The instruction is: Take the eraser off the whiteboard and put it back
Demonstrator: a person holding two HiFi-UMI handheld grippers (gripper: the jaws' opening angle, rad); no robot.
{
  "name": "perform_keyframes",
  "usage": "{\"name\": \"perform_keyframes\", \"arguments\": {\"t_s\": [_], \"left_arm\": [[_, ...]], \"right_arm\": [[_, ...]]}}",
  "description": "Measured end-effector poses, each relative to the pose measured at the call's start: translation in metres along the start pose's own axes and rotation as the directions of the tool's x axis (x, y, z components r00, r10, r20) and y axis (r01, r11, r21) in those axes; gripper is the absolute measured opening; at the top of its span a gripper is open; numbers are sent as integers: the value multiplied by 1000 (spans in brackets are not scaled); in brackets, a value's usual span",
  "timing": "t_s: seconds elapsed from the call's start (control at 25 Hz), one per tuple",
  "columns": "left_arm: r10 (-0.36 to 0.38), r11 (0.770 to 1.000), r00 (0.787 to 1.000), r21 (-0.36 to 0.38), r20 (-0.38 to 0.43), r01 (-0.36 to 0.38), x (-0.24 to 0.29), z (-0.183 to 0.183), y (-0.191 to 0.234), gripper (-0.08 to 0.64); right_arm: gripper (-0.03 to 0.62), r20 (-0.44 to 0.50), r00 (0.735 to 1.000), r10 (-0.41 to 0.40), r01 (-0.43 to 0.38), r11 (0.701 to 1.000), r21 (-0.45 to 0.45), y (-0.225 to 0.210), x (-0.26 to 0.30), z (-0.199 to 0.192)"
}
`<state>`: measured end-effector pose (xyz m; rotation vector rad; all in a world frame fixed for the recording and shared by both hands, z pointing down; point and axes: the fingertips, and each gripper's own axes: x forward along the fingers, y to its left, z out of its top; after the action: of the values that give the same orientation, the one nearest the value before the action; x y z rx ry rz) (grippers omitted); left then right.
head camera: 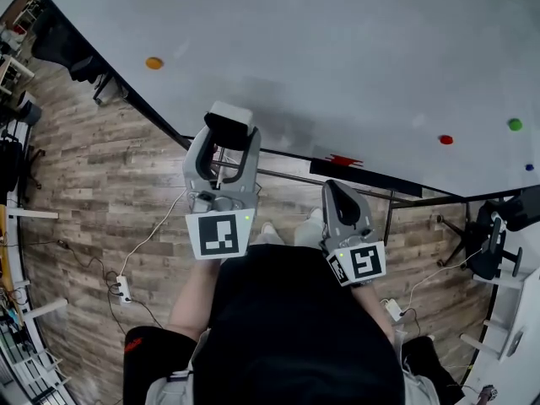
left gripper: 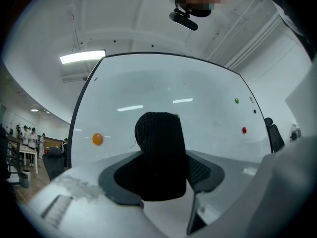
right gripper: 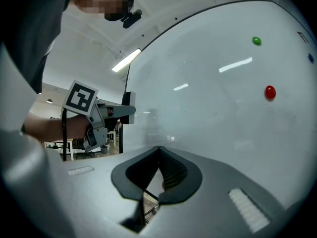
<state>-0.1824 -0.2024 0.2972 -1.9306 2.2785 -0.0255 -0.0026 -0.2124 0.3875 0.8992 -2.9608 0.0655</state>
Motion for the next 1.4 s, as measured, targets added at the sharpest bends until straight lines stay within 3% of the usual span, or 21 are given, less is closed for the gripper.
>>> {"name": "perform_keyframes", "arguments": {"t_s": [0.76, 1.4], "left_arm": [[-1, 1000, 1000, 7, 2, 1, 57, 13, -16, 250], [11, 1000, 999, -6, -32, -11, 72, 5, -19, 251]], "right_arm": [[2, 6, 996, -93, 93, 996, 9, -30, -2, 1], [3, -9, 996, -84, 84, 996, 13, -38, 2, -5]]}}
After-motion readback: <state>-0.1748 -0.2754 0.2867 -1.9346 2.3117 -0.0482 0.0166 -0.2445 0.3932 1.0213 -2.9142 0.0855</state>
